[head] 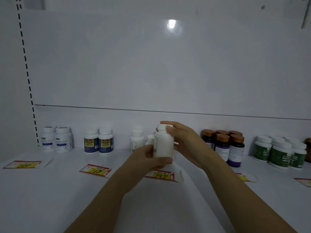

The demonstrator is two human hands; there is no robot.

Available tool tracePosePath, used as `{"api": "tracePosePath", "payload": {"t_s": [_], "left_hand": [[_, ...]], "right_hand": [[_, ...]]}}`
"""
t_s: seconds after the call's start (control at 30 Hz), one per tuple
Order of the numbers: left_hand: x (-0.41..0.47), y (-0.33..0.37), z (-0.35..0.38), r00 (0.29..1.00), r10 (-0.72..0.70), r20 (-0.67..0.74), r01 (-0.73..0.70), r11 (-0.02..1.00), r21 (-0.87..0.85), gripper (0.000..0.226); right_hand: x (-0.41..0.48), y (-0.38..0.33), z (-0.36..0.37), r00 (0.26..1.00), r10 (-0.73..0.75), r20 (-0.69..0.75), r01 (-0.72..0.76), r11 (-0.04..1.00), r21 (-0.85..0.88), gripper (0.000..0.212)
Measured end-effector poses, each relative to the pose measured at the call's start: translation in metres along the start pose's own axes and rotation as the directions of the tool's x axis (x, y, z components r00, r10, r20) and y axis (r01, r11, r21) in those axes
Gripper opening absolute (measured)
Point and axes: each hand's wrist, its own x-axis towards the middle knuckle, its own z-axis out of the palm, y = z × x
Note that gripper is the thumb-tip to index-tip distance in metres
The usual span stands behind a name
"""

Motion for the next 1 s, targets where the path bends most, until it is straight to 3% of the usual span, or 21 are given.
{"api": "tracePosePath", "payload": {"t_s": [0.1,0.27,0.37,0.6,0.73,0.9,1.0], "left_hand": [[-0.001,0.002,0.002,0.994,0.046,-0.102,-0.031,0.988,0.152,0.051],[-0.003,0.003,0.001,1.0,0.006,0.023,-0.008,0.998,0.059,0.043],[-0.003,0.003,0.0,1.0,-0.016,-0.004,0.016,0.995,0.099,0.037],[-0.005,0.006,0.002,0.996,0.038,-0.086,-0.024,0.987,0.156,0.037],[-0.005,0.005,0.001,1.0,0.013,-0.027,-0.008,0.986,0.166,0.037],[-0.004,0.004,0.001,0.999,0.016,-0.049,-0.006,0.981,0.193,0.048],[-0.005,0.004,0.0,0.998,0.017,-0.059,-0.005,0.98,0.198,0.043]], "right_hand": [[-0.002,0.0,0.004,0.995,-0.054,-0.078,0.033,0.969,-0.245,0.037],[0.0,-0.001,-0.005,0.996,-0.016,-0.086,0.019,0.999,0.028,0.032],[0.001,-0.001,-0.007,1.0,0.004,-0.021,-0.002,0.995,0.104,0.033],[0.0,0.003,-0.003,1.0,-0.026,-0.011,0.025,0.991,-0.128,0.052],[0.0,0.003,-0.006,1.0,-0.012,-0.01,0.011,1.0,-0.007,0.033],[0.0,0.003,-0.003,1.0,-0.011,0.029,0.011,1.0,0.012,0.027],[0.001,0.002,-0.003,1.0,0.009,0.026,-0.009,1.0,-0.011,0.032]]}}
